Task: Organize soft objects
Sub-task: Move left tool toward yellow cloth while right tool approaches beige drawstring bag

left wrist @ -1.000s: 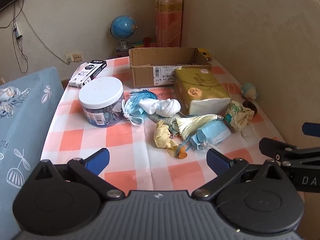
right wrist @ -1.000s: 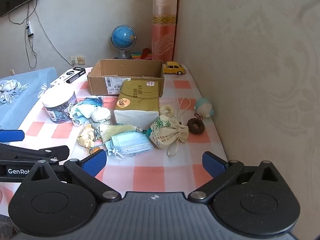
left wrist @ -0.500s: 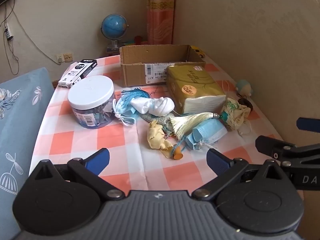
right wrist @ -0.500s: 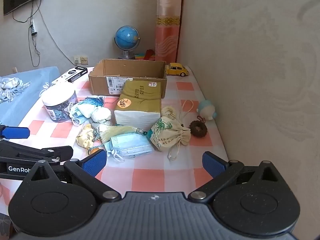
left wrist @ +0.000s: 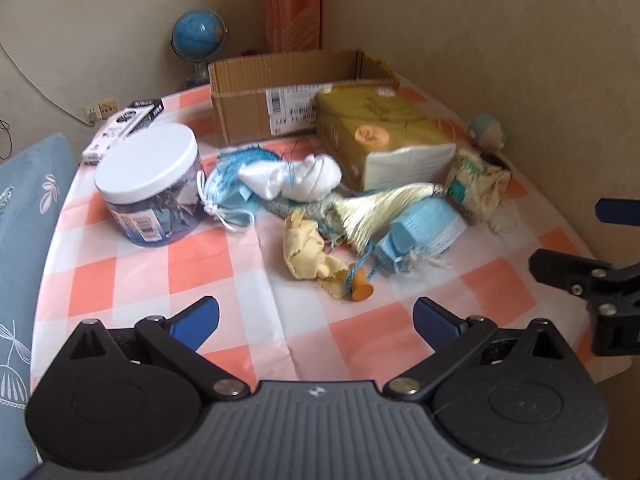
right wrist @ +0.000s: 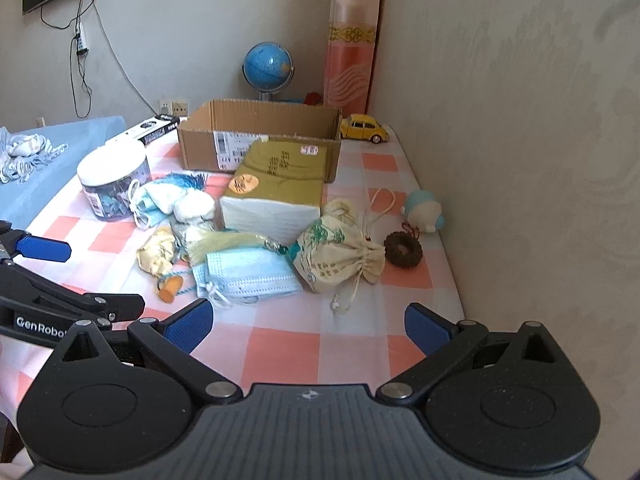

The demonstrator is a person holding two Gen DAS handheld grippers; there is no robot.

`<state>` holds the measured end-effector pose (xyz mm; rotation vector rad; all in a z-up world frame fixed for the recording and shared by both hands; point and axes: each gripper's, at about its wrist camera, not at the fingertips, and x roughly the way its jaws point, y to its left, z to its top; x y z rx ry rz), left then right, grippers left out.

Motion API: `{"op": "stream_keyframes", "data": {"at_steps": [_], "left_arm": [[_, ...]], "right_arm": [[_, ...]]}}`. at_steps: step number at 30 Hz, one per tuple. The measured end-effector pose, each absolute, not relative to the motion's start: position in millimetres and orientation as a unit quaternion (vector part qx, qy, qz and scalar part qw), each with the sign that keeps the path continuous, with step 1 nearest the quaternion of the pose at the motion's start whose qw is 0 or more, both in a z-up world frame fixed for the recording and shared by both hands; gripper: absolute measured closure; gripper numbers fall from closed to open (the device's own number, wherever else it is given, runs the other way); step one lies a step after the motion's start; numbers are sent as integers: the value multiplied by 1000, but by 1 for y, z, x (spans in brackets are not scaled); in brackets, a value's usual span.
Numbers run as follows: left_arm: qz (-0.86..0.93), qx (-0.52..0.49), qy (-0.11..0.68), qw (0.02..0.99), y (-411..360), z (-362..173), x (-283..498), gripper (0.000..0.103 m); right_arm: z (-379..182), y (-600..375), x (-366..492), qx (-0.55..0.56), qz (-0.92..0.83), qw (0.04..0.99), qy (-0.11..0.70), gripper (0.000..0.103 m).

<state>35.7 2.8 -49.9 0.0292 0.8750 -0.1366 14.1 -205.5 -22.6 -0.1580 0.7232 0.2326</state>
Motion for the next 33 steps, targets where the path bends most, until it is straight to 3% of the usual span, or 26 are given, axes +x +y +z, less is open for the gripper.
{"op": "stream_keyframes", "data": {"at_steps": [29,32,33], "left_arm": [[-39,3,426,904,33,-81,104,1],[-36,6,430,902,34,-86,104,6],[-36,3,429,902,35,-86,104,14]], "right_arm": [[-62,-210,62,-63,129,910,389,0],[-62,-209,65,-62,131,911,387,0],[-62,-209,65,-62,131,911,386,0]]}}
